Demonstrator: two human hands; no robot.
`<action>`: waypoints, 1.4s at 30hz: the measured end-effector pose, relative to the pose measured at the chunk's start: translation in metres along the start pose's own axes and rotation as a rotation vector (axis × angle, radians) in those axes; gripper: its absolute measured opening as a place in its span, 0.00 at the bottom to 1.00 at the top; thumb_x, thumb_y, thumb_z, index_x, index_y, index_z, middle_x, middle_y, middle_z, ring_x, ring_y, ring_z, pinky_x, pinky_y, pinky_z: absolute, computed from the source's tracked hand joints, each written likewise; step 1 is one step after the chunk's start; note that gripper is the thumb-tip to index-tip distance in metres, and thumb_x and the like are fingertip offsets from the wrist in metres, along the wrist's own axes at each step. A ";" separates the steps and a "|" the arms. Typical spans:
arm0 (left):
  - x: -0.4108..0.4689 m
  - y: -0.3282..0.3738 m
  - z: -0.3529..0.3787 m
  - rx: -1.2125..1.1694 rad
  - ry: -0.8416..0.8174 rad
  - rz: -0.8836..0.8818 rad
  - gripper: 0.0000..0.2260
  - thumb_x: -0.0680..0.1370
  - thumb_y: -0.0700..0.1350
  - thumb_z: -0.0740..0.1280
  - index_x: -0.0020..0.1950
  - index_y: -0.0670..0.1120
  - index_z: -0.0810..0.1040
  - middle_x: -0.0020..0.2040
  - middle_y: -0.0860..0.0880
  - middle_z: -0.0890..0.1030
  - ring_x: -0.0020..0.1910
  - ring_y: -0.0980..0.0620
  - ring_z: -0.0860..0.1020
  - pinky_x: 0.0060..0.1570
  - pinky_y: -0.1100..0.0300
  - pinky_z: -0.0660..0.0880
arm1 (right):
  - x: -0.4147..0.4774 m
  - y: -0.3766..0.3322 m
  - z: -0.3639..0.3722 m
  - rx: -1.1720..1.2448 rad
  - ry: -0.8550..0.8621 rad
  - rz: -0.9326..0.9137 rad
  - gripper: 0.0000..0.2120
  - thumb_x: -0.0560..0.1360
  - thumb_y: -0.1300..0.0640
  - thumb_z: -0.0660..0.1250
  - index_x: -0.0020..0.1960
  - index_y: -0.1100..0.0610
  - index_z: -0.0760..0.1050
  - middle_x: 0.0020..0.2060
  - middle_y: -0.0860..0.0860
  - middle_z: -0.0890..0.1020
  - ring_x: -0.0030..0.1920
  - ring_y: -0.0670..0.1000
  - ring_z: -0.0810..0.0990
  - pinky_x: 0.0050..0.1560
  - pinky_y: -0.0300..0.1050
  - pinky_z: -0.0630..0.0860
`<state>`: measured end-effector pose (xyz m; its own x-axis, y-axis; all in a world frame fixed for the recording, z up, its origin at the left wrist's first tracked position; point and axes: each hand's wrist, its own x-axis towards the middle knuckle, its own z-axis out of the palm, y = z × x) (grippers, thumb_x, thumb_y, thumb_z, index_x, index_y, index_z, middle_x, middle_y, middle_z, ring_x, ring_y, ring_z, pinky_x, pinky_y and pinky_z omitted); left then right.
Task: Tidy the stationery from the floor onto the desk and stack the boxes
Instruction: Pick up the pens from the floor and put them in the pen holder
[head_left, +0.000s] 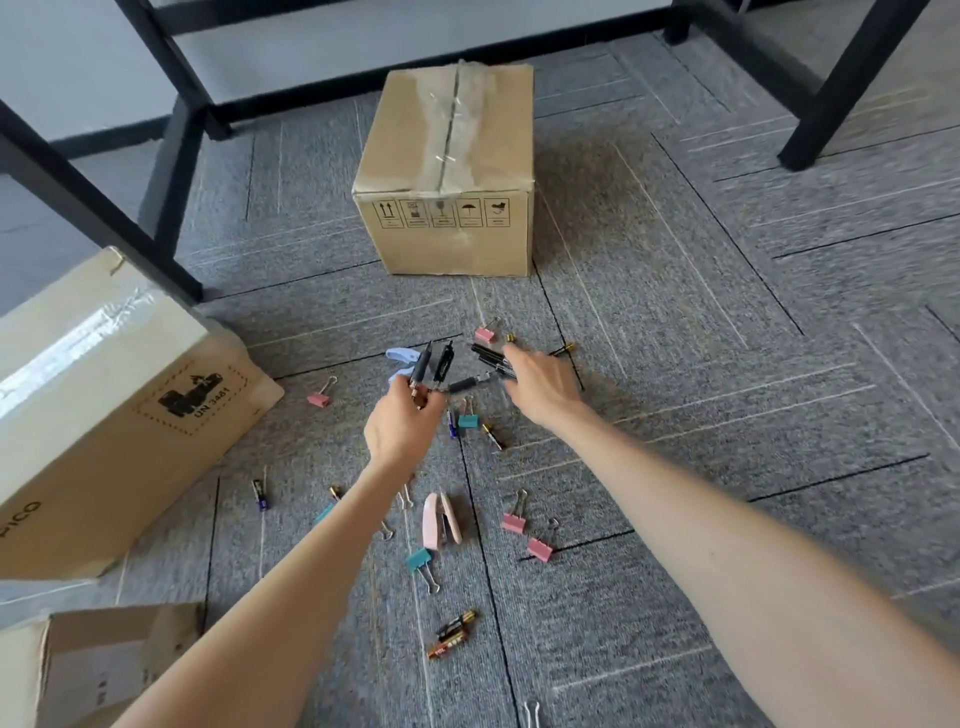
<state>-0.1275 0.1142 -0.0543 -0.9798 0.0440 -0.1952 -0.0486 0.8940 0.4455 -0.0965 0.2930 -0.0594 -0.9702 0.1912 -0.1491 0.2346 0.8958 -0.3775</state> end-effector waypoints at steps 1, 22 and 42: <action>0.002 -0.004 -0.002 -0.015 0.001 -0.013 0.13 0.76 0.52 0.62 0.52 0.43 0.71 0.46 0.43 0.82 0.45 0.41 0.79 0.43 0.53 0.73 | 0.004 -0.005 0.004 -0.021 -0.011 -0.024 0.21 0.77 0.63 0.66 0.68 0.60 0.67 0.38 0.52 0.77 0.33 0.49 0.75 0.31 0.38 0.70; -0.027 0.003 -0.171 -0.594 -0.348 -0.077 0.05 0.83 0.42 0.56 0.52 0.41 0.67 0.34 0.46 0.74 0.29 0.50 0.74 0.32 0.56 0.74 | -0.053 -0.130 -0.093 0.265 -0.372 0.119 0.21 0.84 0.58 0.51 0.74 0.65 0.54 0.37 0.53 0.73 0.29 0.46 0.70 0.23 0.37 0.65; -0.167 0.284 -0.652 -0.761 -0.369 -0.023 0.07 0.82 0.42 0.60 0.55 0.39 0.72 0.35 0.46 0.77 0.24 0.58 0.74 0.26 0.66 0.73 | -0.149 -0.330 -0.625 0.659 -0.286 0.159 0.23 0.83 0.59 0.51 0.76 0.60 0.53 0.40 0.52 0.81 0.35 0.50 0.80 0.40 0.43 0.74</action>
<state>-0.1045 0.0701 0.6744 -0.8573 0.2903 -0.4251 -0.3148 0.3577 0.8792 -0.0682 0.2198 0.6588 -0.8883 0.1058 -0.4469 0.4471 0.4215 -0.7889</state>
